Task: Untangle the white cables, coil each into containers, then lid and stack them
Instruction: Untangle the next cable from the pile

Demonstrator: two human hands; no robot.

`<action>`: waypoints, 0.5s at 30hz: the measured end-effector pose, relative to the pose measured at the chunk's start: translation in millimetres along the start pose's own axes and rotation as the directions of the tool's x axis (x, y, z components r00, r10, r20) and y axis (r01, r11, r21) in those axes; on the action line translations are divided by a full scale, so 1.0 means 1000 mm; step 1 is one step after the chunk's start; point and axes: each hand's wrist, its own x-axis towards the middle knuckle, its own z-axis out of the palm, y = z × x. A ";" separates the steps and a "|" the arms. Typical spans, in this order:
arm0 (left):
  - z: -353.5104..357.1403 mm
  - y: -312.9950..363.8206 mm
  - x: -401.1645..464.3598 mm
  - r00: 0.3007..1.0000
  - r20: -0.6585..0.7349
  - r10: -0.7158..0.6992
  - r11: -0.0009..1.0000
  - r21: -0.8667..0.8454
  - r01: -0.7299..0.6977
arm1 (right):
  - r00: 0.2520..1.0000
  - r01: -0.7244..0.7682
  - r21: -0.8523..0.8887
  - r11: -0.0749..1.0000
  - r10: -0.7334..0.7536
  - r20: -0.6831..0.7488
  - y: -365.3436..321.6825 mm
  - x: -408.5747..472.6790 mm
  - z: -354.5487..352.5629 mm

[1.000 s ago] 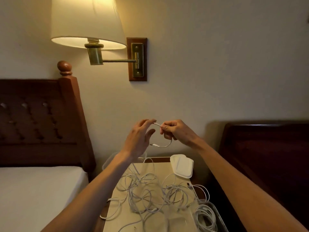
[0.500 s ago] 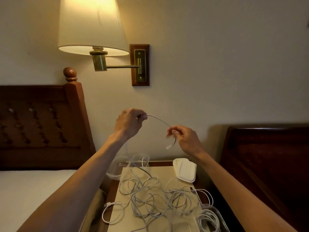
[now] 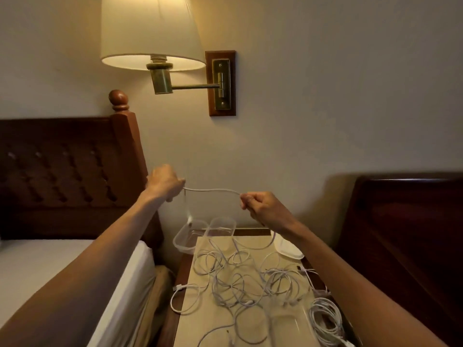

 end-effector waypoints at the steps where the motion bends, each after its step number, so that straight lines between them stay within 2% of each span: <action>1: 0.001 0.002 -0.006 0.997 0.027 0.069 0.995 0.067 -0.071 | 1.000 0.003 -0.009 1.000 -0.003 -0.012 -0.006 0.007 0.000; 2: 0.001 0.007 -0.012 0.983 0.047 0.175 0.984 0.014 -0.176 | 1.000 0.017 -0.042 0.999 -0.017 -0.013 -0.013 0.015 0.002; 3: 0.000 0.014 -0.020 0.956 0.076 0.283 0.950 -0.157 -0.268 | 0.999 0.034 -0.090 0.995 -0.035 -0.007 -0.020 0.024 0.005; 5: 0.001 0.026 -0.033 0.869 0.155 0.471 0.797 -0.497 -0.343 | 0.998 0.065 -0.152 0.986 -0.065 0.004 -0.034 0.038 0.007; 6: 0.004 0.026 -0.037 0.830 0.154 0.536 0.746 -0.546 -0.381 | 0.997 0.073 -0.158 0.985 -0.072 0.009 -0.040 0.045 0.006; 8: 0.007 0.021 -0.037 0.797 0.058 0.601 0.708 -0.502 -0.497 | 0.997 0.078 -0.113 0.991 -0.077 0.011 -0.044 0.051 0.001; 10: 0.005 0.013 -0.027 0.840 -0.107 0.533 0.675 -0.545 -0.498 | 0.999 0.033 0.047 0.998 -0.034 0.010 -0.034 0.047 0.000; 12: -0.004 0.003 -0.012 0.915 -0.256 0.310 0.608 -0.687 -0.398 | 0.999 -0.031 0.227 0.973 0.022 0.042 -0.009 0.032 0.003; 14: -0.012 -0.004 -0.002 0.936 -0.337 0.098 0.568 -0.754 -0.331 | 0.996 -0.075 0.307 0.949 0.054 0.077 0.020 0.017 0.007; 15: -0.012 -0.007 0.002 0.934 -0.353 0.051 0.593 -0.742 -0.313 | 0.995 -0.093 0.341 0.935 0.073 0.070 0.031 0.012 0.009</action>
